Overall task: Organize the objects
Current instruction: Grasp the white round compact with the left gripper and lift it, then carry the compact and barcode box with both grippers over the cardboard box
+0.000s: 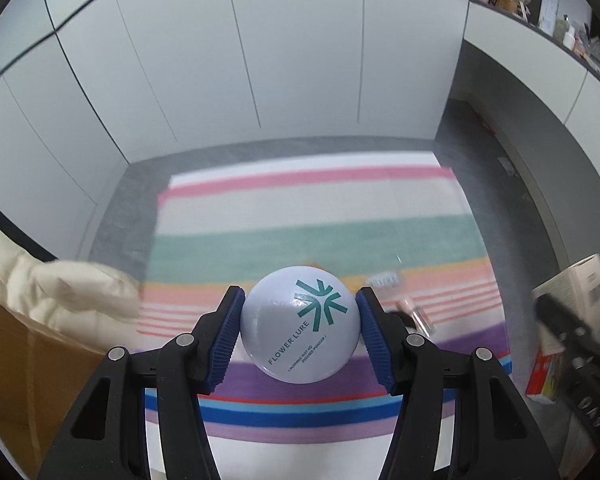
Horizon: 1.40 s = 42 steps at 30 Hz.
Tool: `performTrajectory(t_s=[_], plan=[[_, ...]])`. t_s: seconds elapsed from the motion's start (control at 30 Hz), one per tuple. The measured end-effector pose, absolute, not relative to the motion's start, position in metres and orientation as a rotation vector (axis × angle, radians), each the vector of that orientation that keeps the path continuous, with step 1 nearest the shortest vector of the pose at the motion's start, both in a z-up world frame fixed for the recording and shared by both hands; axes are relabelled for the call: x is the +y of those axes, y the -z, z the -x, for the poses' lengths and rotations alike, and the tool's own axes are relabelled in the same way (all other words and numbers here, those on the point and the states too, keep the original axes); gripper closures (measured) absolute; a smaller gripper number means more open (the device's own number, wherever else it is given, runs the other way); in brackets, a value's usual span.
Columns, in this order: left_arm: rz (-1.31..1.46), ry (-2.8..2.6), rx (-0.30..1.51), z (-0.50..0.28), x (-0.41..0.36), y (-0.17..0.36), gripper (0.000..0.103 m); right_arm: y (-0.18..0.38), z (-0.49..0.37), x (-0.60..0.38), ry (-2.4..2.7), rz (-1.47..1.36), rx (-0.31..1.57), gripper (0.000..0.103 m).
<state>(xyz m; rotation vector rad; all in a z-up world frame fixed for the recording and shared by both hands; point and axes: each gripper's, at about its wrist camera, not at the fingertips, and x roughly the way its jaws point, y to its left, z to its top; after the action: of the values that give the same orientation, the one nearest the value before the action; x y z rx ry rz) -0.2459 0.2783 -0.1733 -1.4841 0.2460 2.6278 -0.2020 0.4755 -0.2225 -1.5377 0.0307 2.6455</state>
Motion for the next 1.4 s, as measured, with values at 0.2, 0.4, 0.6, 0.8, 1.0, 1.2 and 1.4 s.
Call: performTrajectory(t_s=[0.2, 0.4, 0.6, 0.8, 1.0, 1.2, 1.4], plan=[[1.418, -2.721, 0.279, 0.249, 0.266, 0.112, 0.045, 0.154, 0.215, 0.473, -2.716, 1.438, 0.054, 0.049], [1.348, -2.766, 0.221, 0.246, 0.258, 0.058, 0.045, 0.096, 0.215, 0.463, -2.783, 1.351, 0.038, 0.049], [1.289, -2.807, 0.173, 0.239, 0.254, 0.013, 0.045, 0.060, 0.209, 0.449, -2.823, 1.285, -0.002, 0.049], [1.253, -2.843, 0.159, 0.226, 0.251, 0.000, 0.045, 0.045, 0.201, 0.442, -2.853, 1.235, 0.043, 0.049], [1.280, -2.812, 0.180, 0.215, 0.253, 0.007, 0.045, 0.046, 0.191, 0.432, -2.866, 1.245, 0.017, 0.049], [1.282, -2.790, 0.191, 0.204, 0.252, 0.005, 0.045, 0.046, 0.180, 0.428, -2.866, 1.249, 0.018, 0.049], [1.286, -2.785, 0.224, 0.186, 0.250, 0.003, 0.045, 0.045, 0.164, 0.425, -2.877, 1.271, 0.024, 0.049]])
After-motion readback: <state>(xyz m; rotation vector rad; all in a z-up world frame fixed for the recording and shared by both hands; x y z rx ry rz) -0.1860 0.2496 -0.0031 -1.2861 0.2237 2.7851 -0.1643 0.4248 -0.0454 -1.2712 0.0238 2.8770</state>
